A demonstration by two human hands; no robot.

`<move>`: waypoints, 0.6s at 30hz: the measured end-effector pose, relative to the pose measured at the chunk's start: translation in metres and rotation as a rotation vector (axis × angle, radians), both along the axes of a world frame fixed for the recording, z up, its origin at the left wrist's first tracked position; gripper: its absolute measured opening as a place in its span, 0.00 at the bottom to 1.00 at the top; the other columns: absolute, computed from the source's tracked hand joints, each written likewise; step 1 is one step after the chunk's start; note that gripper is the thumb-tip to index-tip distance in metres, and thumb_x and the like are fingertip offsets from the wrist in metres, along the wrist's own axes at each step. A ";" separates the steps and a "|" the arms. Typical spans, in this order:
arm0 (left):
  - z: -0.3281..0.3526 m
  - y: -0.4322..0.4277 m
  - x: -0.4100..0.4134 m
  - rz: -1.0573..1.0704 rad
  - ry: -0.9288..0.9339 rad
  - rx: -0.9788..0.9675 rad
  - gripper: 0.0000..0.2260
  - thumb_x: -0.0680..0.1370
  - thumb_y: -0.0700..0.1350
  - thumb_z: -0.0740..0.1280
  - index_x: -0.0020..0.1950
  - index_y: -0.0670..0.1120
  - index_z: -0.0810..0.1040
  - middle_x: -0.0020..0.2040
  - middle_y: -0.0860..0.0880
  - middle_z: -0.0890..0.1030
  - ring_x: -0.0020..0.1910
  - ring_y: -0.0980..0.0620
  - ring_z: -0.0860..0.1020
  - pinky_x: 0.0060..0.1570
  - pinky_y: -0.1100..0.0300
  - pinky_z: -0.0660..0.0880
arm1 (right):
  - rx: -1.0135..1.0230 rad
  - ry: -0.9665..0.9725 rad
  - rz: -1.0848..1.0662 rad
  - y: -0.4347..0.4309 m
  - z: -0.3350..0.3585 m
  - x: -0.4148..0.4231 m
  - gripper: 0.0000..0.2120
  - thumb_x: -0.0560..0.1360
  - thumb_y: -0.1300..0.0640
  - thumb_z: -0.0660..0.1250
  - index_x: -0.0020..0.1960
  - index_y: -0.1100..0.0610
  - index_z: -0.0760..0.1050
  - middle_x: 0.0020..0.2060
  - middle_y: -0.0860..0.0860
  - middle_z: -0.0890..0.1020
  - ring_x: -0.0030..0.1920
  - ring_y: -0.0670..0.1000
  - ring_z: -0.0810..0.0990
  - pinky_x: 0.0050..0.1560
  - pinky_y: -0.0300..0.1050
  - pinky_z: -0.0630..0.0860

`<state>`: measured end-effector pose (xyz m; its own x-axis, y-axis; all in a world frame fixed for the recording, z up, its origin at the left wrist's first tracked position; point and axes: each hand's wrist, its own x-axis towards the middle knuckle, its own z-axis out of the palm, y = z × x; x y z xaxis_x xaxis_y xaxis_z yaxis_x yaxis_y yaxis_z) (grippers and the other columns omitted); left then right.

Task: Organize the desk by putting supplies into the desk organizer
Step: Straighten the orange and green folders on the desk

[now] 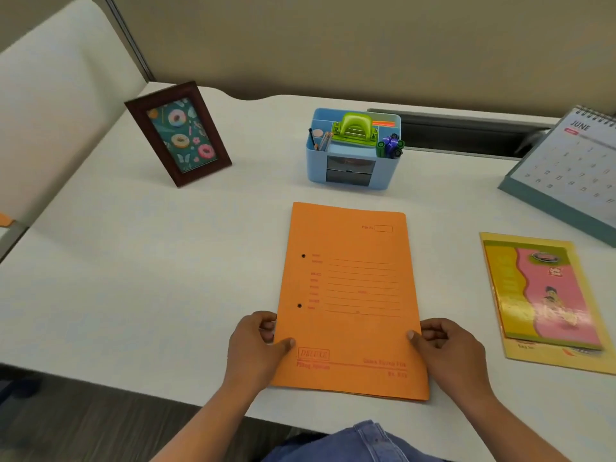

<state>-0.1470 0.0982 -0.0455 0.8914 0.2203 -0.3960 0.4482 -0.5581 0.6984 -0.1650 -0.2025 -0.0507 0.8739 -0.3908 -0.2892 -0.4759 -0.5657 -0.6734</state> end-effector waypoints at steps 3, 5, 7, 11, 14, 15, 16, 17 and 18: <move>-0.005 -0.001 0.000 -0.008 -0.011 0.002 0.20 0.68 0.45 0.78 0.57 0.51 0.77 0.46 0.56 0.80 0.42 0.58 0.78 0.39 0.68 0.71 | 0.001 -0.011 0.001 -0.001 -0.003 -0.002 0.11 0.70 0.55 0.76 0.50 0.52 0.79 0.39 0.45 0.82 0.39 0.45 0.80 0.39 0.33 0.70; -0.007 -0.002 0.000 0.001 -0.019 0.005 0.21 0.68 0.45 0.78 0.58 0.50 0.77 0.46 0.56 0.80 0.43 0.58 0.78 0.39 0.68 0.71 | 0.013 -0.016 0.002 -0.001 -0.005 -0.003 0.11 0.70 0.57 0.76 0.51 0.53 0.80 0.39 0.46 0.82 0.40 0.45 0.80 0.39 0.32 0.70; -0.009 -0.002 -0.001 0.001 -0.021 0.008 0.21 0.69 0.45 0.77 0.60 0.50 0.76 0.46 0.56 0.80 0.43 0.58 0.78 0.39 0.68 0.71 | 0.022 -0.025 0.001 0.000 -0.006 -0.003 0.11 0.70 0.58 0.76 0.51 0.53 0.80 0.39 0.45 0.82 0.40 0.44 0.80 0.39 0.32 0.71; -0.011 -0.002 0.000 -0.026 -0.029 0.017 0.22 0.70 0.46 0.77 0.62 0.51 0.76 0.46 0.56 0.80 0.43 0.58 0.79 0.39 0.67 0.72 | 0.022 -0.042 0.004 0.000 -0.008 -0.002 0.11 0.70 0.59 0.76 0.51 0.53 0.81 0.39 0.44 0.82 0.39 0.44 0.80 0.40 0.32 0.72; -0.011 -0.002 0.001 -0.041 -0.031 0.018 0.21 0.71 0.46 0.76 0.62 0.51 0.77 0.46 0.56 0.81 0.42 0.58 0.79 0.38 0.68 0.72 | 0.019 -0.047 0.004 0.000 -0.010 -0.002 0.11 0.70 0.59 0.76 0.52 0.53 0.81 0.39 0.44 0.82 0.39 0.44 0.81 0.41 0.34 0.73; -0.012 -0.002 0.001 -0.045 -0.033 0.018 0.21 0.71 0.46 0.76 0.63 0.51 0.77 0.46 0.56 0.81 0.42 0.58 0.79 0.38 0.68 0.71 | 0.016 -0.050 0.006 0.000 -0.010 -0.002 0.11 0.70 0.59 0.76 0.52 0.53 0.81 0.39 0.44 0.82 0.40 0.45 0.81 0.42 0.35 0.73; -0.012 -0.002 0.001 -0.048 -0.035 0.020 0.22 0.71 0.46 0.76 0.63 0.52 0.77 0.46 0.56 0.81 0.42 0.59 0.79 0.38 0.68 0.71 | 0.014 -0.053 0.008 0.000 -0.011 -0.003 0.12 0.70 0.58 0.76 0.53 0.53 0.81 0.40 0.44 0.82 0.40 0.45 0.81 0.42 0.35 0.74; -0.013 -0.001 0.001 -0.051 -0.038 0.023 0.22 0.71 0.46 0.76 0.64 0.51 0.77 0.46 0.56 0.80 0.42 0.59 0.79 0.39 0.68 0.71 | 0.013 -0.055 0.008 0.000 -0.012 -0.003 0.11 0.71 0.58 0.75 0.53 0.53 0.81 0.40 0.44 0.82 0.40 0.44 0.81 0.42 0.35 0.74; -0.013 -0.001 0.001 -0.053 -0.041 0.028 0.22 0.71 0.46 0.76 0.64 0.51 0.77 0.47 0.56 0.80 0.43 0.59 0.78 0.39 0.68 0.71 | 0.011 -0.055 0.005 0.000 -0.013 -0.003 0.11 0.71 0.58 0.75 0.52 0.52 0.81 0.40 0.44 0.82 0.40 0.44 0.81 0.42 0.35 0.74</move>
